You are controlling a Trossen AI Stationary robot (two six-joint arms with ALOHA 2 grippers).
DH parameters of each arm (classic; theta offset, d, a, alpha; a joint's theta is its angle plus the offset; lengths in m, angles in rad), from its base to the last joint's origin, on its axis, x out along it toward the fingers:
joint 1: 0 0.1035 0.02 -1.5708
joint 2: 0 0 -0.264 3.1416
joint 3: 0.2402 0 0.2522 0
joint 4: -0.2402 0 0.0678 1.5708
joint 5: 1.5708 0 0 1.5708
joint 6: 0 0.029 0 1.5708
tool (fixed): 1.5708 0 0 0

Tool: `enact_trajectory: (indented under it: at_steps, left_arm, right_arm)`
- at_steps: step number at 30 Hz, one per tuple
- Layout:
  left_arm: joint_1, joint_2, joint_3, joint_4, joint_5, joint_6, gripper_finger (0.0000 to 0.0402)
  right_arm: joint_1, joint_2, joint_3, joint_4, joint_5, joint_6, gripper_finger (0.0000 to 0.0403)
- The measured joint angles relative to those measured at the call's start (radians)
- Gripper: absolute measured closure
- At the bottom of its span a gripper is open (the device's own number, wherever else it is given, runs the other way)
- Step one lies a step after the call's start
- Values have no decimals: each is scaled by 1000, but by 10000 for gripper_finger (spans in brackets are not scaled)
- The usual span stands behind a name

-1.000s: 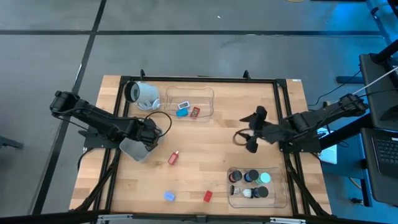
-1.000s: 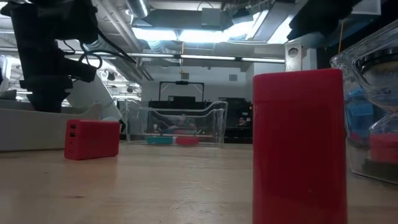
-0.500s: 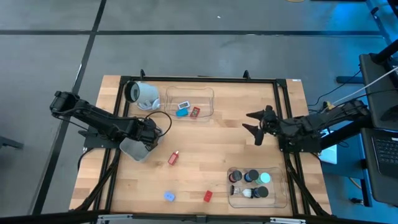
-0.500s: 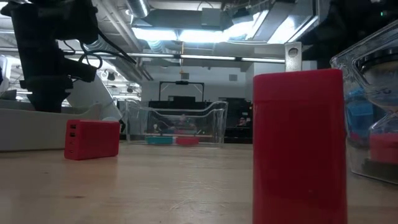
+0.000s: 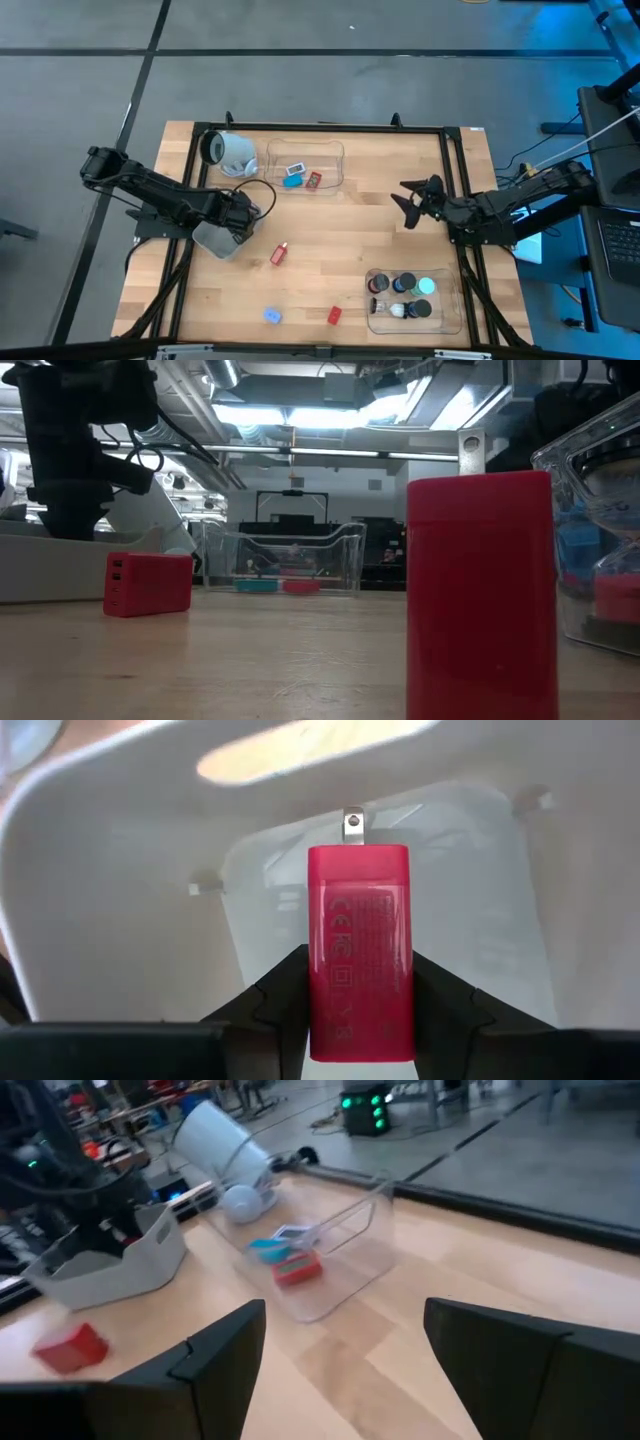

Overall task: Pick & Place Office items
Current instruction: Put the top orange charger adapter into the gray bin

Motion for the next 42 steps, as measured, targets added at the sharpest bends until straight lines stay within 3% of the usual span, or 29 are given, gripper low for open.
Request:
enact_trajectory:
  at_steps: [4,12,18,22,26,32,37,42]
  left_arm:
    - [0,0,0,0,10,0,257]
    - [0,0,84,-60,53,78,210]
    - [0,0,206,-166,29,87,200]
    - [-17,-1,261,-166,28,100,205]
    - [-46,-1,296,-123,28,104,208]
    - [-103,-1,308,66,32,156,206]
    - [-145,-1,308,216,40,157,205]
    - [-165,9,308,242,45,73,199]
  right_arm:
    - [0,1,0,-1,-31,2,127]
    - [0,1,0,-1,52,-37,127]
    - [1,1,0,-4,191,-40,139]
    - [2,2,0,-5,292,-39,154]
    - [1,2,0,-5,323,-63,173]
    - [1,2,0,-5,222,-89,187]
    - [1,2,0,-5,49,-88,188]
    - [1,2,0,-5,-133,-87,188]
